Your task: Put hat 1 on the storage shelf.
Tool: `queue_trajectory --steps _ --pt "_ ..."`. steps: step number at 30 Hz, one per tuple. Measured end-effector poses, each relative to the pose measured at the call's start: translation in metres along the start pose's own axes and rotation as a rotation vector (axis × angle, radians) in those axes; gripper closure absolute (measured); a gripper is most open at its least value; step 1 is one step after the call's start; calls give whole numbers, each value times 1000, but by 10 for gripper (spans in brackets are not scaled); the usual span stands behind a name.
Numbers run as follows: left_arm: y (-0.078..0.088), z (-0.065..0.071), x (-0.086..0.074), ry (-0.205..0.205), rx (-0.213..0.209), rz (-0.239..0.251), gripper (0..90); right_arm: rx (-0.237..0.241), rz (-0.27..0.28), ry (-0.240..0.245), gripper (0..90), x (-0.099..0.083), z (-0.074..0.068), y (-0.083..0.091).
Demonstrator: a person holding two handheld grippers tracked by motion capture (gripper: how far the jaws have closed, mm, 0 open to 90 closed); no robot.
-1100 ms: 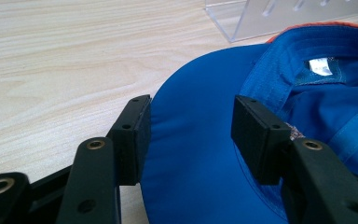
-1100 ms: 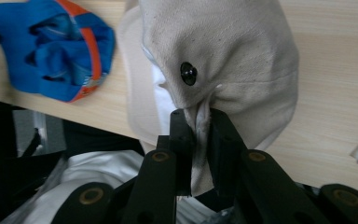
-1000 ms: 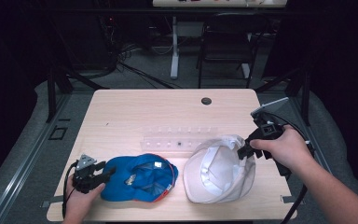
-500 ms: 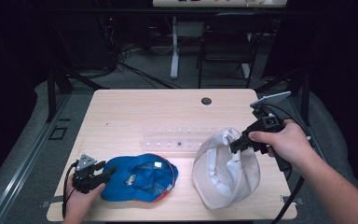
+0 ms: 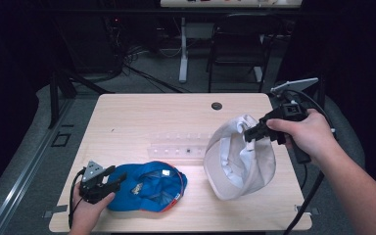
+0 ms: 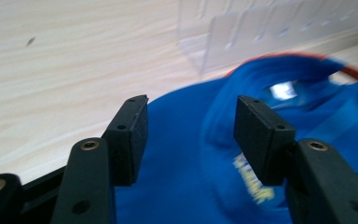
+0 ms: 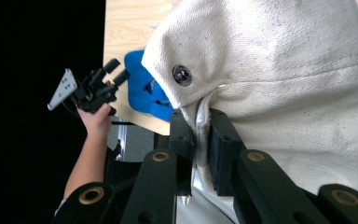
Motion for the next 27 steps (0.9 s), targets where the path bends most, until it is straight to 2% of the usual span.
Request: queue_trajectory --steps 4,5,6,7,8,9,10,11,12,13,15,18,20,23,27 --pt "4 20 13 -43 -30 38 449 5 6 10 816 12 -11 -1" --pt "6 25 17 -66 -35 42 449 4 7 10 816 14 -14 -2" --pt "7 37 23 -90 -49 53 449 4 8 18 816 20 -19 -4" --pt "7 37 23 -90 -49 53 446 4 8 18 816 20 -19 -4" --pt "7 49 28 -120 -63 57 445 0 21 13 816 25 -25 -6" --pt "7 49 28 -120 -63 57 446 0 21 13 816 25 -25 -6" --pt "7 61 32 -163 -82 67 449 3 14 23 816 30 -30 -6" --pt "7 61 32 -163 -82 67 454 3 14 23 816 30 -30 -6" --pt "6 70 36 -208 -75 70 455 3 20 24 816 35 -35 -7" --pt "6 70 36 -208 -75 70 460 3 20 24 816 35 -35 -7" --pt "5 79 40 -235 -74 71 465 7 28 25 816 40 -40 -8" --pt "0 92 47 -245 -99 67 473 24 36 28 815 49 -49 -10" --pt "0 94 48 -249 -104 64 479 26 40 29 815 53 -52 -11" --pt "-5 110 56 -274 -124 68 486 31 50 26 815 61 -57 -14" --pt "-9 121 62 -296 -135 70 484 44 62 21 815 70 -63 -17"
Point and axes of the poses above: each handheld gripper's, and its own axes: y roughly backward along the jaws, x roughly out of its top, z roughly to its right, the point moved 8 cm from there along -y, roughly forward along the jaws, and after that the axes turned 8 degrees about -z, right-handed, at the moved point
